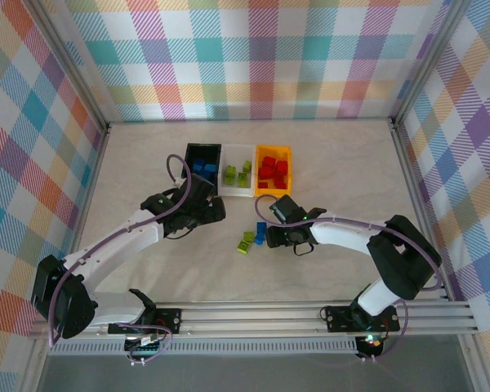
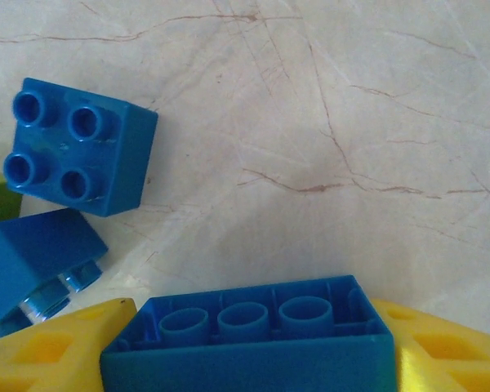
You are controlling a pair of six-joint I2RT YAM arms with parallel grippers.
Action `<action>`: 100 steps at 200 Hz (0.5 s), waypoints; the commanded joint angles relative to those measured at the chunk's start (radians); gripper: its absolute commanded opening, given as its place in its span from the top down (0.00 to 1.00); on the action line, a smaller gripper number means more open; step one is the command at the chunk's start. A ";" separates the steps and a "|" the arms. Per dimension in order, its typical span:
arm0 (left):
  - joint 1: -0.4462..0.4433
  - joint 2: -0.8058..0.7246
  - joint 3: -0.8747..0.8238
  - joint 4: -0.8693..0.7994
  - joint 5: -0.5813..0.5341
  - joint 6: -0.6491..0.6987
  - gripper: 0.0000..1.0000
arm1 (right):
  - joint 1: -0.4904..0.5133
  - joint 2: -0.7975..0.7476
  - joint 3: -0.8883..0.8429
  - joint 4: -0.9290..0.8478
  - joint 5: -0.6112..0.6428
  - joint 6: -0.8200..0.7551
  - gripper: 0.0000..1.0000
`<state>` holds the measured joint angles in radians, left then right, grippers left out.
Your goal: Sort the legos into containers by color
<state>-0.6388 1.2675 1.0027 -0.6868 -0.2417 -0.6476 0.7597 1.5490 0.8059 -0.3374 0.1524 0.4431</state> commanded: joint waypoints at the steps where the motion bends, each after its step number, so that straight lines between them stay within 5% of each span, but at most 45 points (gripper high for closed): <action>1: 0.012 -0.061 -0.026 -0.063 -0.053 -0.013 0.00 | 0.002 -0.074 0.093 -0.044 -0.046 -0.050 0.44; 31: 0.032 -0.155 -0.093 -0.110 -0.085 -0.038 0.00 | 0.011 -0.022 0.268 -0.041 -0.118 -0.064 0.45; 100: 0.054 -0.312 -0.191 -0.200 -0.096 -0.084 0.00 | 0.020 0.380 0.817 -0.025 -0.224 -0.073 0.44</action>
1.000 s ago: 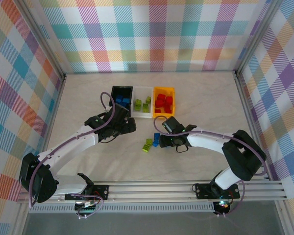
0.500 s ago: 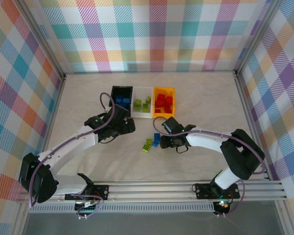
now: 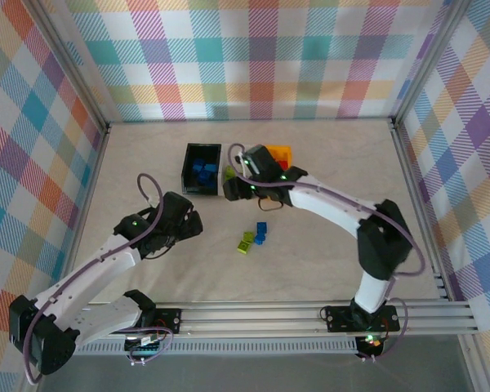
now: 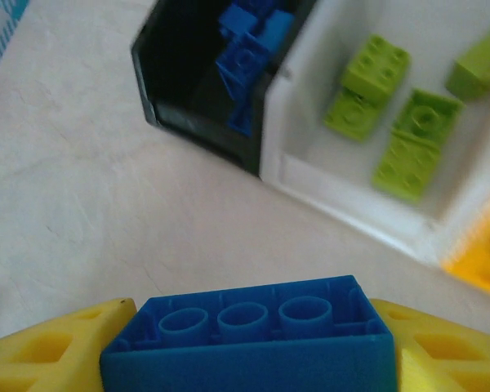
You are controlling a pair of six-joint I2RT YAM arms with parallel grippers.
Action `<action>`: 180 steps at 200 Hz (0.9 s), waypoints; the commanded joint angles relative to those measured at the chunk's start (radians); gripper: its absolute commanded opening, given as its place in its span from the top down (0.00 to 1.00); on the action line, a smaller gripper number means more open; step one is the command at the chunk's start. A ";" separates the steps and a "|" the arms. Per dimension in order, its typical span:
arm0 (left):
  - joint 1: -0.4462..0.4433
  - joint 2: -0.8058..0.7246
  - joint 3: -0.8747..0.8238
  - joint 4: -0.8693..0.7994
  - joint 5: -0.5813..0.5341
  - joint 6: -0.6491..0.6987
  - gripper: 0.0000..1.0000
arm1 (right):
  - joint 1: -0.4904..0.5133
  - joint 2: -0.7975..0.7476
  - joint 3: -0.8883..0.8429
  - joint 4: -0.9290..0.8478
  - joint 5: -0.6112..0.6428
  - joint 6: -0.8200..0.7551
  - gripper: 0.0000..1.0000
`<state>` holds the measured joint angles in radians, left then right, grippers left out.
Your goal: Sort the legos into containers by color
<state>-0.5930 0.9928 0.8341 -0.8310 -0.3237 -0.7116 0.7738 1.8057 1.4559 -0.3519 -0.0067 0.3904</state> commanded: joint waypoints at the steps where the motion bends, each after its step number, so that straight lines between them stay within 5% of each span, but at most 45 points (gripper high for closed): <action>1: 0.009 -0.038 -0.023 -0.055 -0.012 -0.019 0.00 | 0.005 0.131 0.178 -0.012 -0.067 -0.020 0.44; 74: 0.012 -0.055 -0.023 -0.066 0.015 0.012 0.00 | -0.007 0.637 0.941 -0.236 -0.069 0.002 0.41; 137: 0.012 -0.077 -0.036 -0.050 0.039 0.016 0.00 | -0.024 0.977 1.687 -0.580 -0.054 -0.029 0.18; 180: 0.012 -0.065 -0.029 -0.021 0.064 0.034 0.00 | -0.019 0.906 1.698 -0.688 -0.020 -0.074 0.21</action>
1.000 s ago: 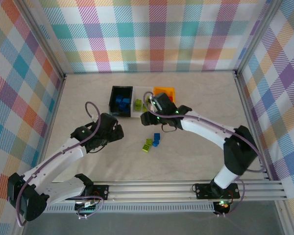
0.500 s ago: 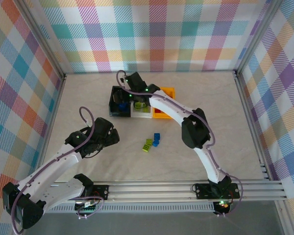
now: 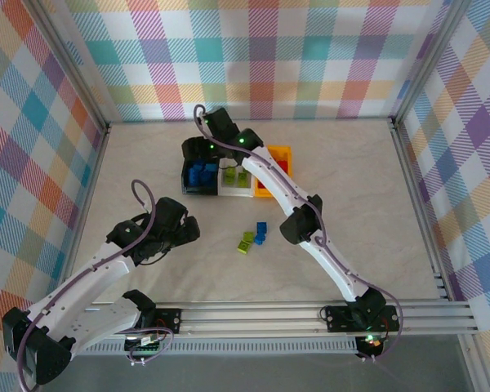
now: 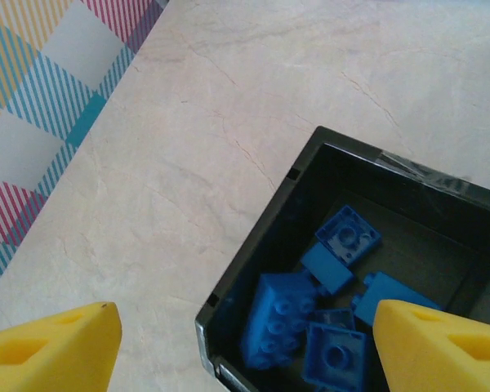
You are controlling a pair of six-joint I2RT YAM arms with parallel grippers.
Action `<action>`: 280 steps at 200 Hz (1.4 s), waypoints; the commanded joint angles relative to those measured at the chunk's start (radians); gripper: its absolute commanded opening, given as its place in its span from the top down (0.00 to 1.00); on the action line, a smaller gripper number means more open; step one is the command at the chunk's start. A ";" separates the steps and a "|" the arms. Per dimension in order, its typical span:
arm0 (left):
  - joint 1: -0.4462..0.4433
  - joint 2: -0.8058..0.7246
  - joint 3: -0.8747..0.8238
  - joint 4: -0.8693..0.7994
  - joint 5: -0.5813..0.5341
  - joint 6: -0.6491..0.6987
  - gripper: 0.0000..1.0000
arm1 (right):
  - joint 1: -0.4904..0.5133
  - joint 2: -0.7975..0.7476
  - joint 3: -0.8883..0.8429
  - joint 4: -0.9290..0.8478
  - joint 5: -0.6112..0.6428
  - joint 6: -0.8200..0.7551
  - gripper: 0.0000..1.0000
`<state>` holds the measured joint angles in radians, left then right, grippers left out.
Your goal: Sort the legos into containers by color
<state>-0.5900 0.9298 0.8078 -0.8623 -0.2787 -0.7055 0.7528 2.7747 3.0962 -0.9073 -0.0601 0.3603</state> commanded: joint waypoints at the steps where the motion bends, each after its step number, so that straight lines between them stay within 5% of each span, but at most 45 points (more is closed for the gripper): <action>1: 0.009 -0.002 -0.002 0.012 0.019 0.028 0.00 | 0.002 -0.064 0.058 -0.136 0.034 -0.046 0.21; 48: 0.009 0.035 0.017 0.034 0.046 0.044 0.00 | 0.006 -0.161 0.049 -0.344 0.119 -0.086 0.23; 95: 0.009 0.073 0.019 0.092 0.096 0.073 0.00 | 0.009 -0.394 -0.176 -0.375 0.164 -0.095 0.21; 125: 0.000 0.119 0.012 0.146 0.125 0.089 0.00 | 0.019 -0.563 -0.468 -0.342 0.201 -0.097 0.20; 152: -0.020 0.164 0.018 0.179 0.137 0.098 0.00 | 0.025 -0.897 -1.087 -0.019 0.193 -0.104 0.18; 189: -0.071 0.236 0.029 0.234 0.159 0.122 0.00 | 0.019 -1.191 -1.560 0.152 0.181 -0.095 0.14; 230: -0.211 0.446 0.097 0.303 0.173 0.149 0.01 | 0.009 -1.386 -1.923 0.234 0.199 0.005 0.13; 280: -0.324 0.749 0.248 0.274 0.131 0.191 0.18 | -0.035 -1.548 -2.123 0.278 0.186 0.077 0.12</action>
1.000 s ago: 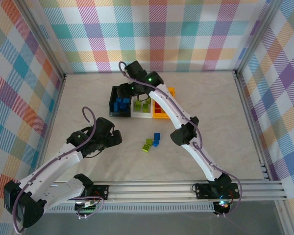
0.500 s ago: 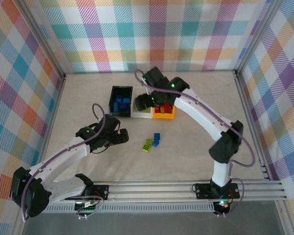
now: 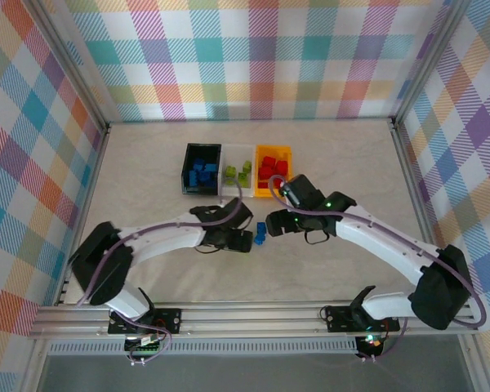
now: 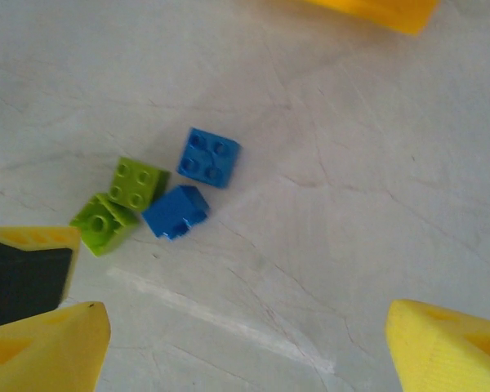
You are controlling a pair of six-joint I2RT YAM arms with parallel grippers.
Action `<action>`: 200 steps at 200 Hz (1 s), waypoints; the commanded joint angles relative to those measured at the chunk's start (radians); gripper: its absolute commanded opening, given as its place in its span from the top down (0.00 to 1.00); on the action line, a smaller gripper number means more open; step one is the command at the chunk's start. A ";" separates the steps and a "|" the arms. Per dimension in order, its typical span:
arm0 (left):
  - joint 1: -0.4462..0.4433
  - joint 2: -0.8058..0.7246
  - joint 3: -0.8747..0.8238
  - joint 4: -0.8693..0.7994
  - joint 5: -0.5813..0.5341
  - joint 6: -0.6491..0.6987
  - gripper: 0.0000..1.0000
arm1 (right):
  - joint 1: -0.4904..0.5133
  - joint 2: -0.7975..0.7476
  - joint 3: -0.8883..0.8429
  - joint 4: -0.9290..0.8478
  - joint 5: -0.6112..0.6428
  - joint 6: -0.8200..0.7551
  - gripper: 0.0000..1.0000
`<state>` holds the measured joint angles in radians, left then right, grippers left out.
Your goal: Sort the legos into containers by color
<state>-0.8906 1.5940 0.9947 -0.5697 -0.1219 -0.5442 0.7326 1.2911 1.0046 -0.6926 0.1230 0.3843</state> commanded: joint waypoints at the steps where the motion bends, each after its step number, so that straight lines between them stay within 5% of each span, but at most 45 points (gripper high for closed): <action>1: -0.024 0.088 0.062 -0.020 -0.026 0.030 0.18 | -0.015 -0.066 -0.032 0.064 0.004 0.052 0.12; 73: -0.056 0.233 0.133 -0.062 -0.040 0.047 0.43 | -0.052 -0.140 -0.076 0.084 0.004 0.054 0.12; 131: -0.062 0.183 0.146 -0.086 -0.066 0.021 0.66 | -0.068 -0.151 -0.090 0.093 0.000 0.059 0.12; 170: -0.052 0.061 0.182 -0.126 -0.107 -0.002 0.68 | -0.075 -0.150 -0.099 0.115 -0.011 0.067 0.11; 200: 0.038 0.064 0.334 -0.161 -0.151 0.032 0.69 | -0.081 -0.144 -0.115 0.138 -0.020 0.073 0.11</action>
<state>-0.9253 1.6817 1.1992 -0.6949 -0.2081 -0.5297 0.6617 1.1599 0.9077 -0.5911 0.1188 0.4381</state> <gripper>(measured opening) 0.330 0.889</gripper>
